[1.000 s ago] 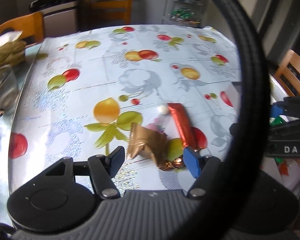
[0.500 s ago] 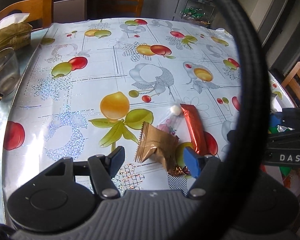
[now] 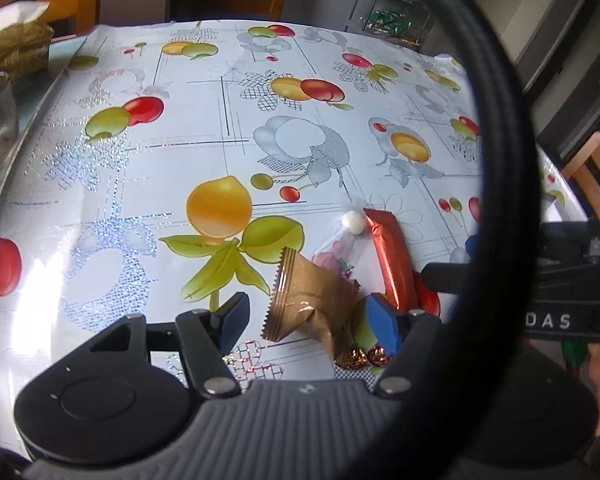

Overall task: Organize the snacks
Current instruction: 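Move both tools back toward the gold wrapped sweets and red candy bar, then close the left tool on the gold wrapped sweet while the right tool grasps the red candy bar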

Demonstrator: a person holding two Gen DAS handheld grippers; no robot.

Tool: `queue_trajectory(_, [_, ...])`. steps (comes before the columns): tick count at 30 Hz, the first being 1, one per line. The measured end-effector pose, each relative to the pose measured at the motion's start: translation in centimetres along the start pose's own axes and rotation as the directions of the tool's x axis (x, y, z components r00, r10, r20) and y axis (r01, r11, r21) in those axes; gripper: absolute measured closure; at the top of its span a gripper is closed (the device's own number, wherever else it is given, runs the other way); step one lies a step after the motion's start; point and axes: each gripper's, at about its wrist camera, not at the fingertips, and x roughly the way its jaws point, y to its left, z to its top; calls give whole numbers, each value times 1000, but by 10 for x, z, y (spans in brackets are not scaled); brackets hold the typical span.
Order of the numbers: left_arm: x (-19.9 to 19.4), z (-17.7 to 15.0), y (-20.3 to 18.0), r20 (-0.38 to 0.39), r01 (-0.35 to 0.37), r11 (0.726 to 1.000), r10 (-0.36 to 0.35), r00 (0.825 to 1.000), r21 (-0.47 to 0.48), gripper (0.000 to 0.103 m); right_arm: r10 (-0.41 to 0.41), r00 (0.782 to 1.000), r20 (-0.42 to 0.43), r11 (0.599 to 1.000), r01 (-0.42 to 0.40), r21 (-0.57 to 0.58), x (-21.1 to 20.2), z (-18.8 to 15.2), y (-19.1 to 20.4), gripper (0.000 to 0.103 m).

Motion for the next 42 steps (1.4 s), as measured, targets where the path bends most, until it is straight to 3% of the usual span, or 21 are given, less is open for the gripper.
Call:
queue_trajectory(8, [15, -1, 15, -14, 41, 997, -42, 999, -62, 39, -4, 1000, -16, 1000, 4, -8, 4, 1, 1, 46])
queue_trajectory(15, [26, 0, 15, -18, 57, 997, -58, 998, -49, 39, -11, 999, -37, 1000, 11, 0, 14, 2, 2, 46])
queue_trajectory(22, [28, -4, 9, 18, 76, 997, -76, 997, 15, 39, -33, 998, -53, 999, 34, 26, 23, 6, -2, 46])
queue_trajectory(31, [29, -13, -6, 33, 35, 989, -40, 999, 142, 39, -30, 998, -53, 999, 32, 25, 26, 9, -1, 41])
queue_trajectory(37, [31, -18, -15, 59, -14, 971, 0, 998, 240, 56, -30, 998, -61, 999, 31, 16, 31, 10, 3, 40])
queue_trajectory(42, [30, -19, -16, 67, -22, 968, 6, 998, 252, 64, -32, 997, -68, 999, 33, 16, 39, 10, 4, 39])
